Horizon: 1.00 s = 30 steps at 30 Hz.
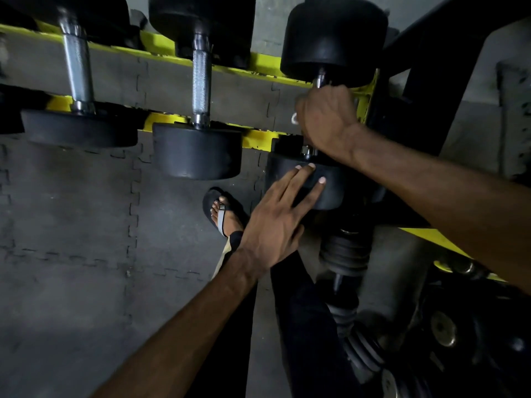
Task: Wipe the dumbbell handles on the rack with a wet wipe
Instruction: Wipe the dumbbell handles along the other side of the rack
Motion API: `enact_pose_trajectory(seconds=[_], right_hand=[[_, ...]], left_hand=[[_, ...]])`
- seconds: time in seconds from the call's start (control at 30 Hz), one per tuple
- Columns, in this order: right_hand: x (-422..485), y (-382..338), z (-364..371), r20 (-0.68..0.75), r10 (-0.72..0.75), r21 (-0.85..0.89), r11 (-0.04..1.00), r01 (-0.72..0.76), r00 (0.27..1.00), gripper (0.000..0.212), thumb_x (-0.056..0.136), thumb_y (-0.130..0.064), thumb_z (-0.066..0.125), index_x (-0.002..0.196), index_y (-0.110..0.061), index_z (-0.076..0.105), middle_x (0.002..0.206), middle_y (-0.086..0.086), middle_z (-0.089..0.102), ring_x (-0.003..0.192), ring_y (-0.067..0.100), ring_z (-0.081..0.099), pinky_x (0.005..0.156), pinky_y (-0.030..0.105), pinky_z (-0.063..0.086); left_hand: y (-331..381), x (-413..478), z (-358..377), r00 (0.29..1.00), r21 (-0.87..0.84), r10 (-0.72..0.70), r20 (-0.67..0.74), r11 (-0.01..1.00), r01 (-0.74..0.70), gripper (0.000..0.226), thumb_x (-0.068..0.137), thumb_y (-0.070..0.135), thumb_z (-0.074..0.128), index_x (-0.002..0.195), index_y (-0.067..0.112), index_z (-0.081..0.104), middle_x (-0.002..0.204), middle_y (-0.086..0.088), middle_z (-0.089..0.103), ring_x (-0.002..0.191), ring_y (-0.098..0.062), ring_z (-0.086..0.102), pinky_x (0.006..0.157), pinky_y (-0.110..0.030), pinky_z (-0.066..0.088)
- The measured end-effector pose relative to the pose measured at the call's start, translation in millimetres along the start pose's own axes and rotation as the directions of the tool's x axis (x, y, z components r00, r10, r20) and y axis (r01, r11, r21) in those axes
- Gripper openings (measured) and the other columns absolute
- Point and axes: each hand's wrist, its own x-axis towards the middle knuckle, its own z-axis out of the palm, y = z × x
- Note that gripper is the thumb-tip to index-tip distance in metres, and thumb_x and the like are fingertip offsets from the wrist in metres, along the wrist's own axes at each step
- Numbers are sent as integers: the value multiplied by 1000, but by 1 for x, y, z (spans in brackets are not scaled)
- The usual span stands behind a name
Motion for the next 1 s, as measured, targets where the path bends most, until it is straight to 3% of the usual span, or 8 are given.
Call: enact_pose_trajectory(seconds=[0.17,0.27,0.37,0.43,0.53,0.7,0.9,1.0], right_hand=[[-27,11,16,-40,12,339,941,2,999,37,86,-56,63,98,-22,74,94,8,74,88,30,69,67,30,42],[-40,25,24,-112,188,687,724,-60,976,35,84,-57,55,89,-31,78,89,-7,69,83,17,65,70,30,50],[-34,33,31,-139,494,865,482,-137,858,31,83,-45,62,100,-25,78,92,-2,70,82,15,65,72,31,49],[-27,31,38,-6,667,947,243,-210,745,28,81,-38,68,97,-18,78,87,-3,75,76,9,66,71,29,51],[-12,16,51,288,723,958,-222,-184,628,12,84,-26,73,80,-15,76,69,-10,70,63,5,61,61,26,51],[23,31,58,661,520,734,-597,-324,541,23,92,-11,59,70,-18,60,64,-5,60,46,4,51,39,14,32],[3,39,68,614,324,721,-601,-345,720,37,85,11,41,86,-22,59,66,-5,47,33,1,32,32,12,17],[1,47,79,587,211,760,-477,-442,782,36,85,14,39,91,-17,58,65,-2,42,30,1,28,31,9,15]], left_hand=[[0,0,-1,1000,-7,-2,10,1000,2,97,72,12,70,161,17,30,167,-14,20,155,-30,19,122,-43,29],[0,1,-1,1000,2,1,5,1000,-1,98,72,12,71,161,16,29,168,-14,19,155,-30,18,124,-41,26],[1,0,0,1000,-2,-5,-11,1000,5,98,72,10,71,161,15,30,168,-15,20,155,-31,18,124,-41,25],[2,1,0,1000,0,-10,-15,1000,10,98,71,10,72,161,15,30,167,-15,20,155,-31,18,125,-41,24],[2,0,1,1000,-2,-11,-28,1000,11,96,74,9,71,160,15,31,167,-16,21,155,-32,18,125,-40,23],[0,0,4,999,0,-4,-52,1000,4,90,80,10,72,160,15,32,167,-16,22,155,-32,18,126,-39,20],[3,1,5,998,34,-15,-54,999,17,86,81,12,69,159,14,34,166,-17,23,154,-33,22,124,-43,25],[4,1,7,997,50,-19,-77,998,23,84,83,15,76,158,13,37,165,-17,26,153,-34,25,121,-46,32]])
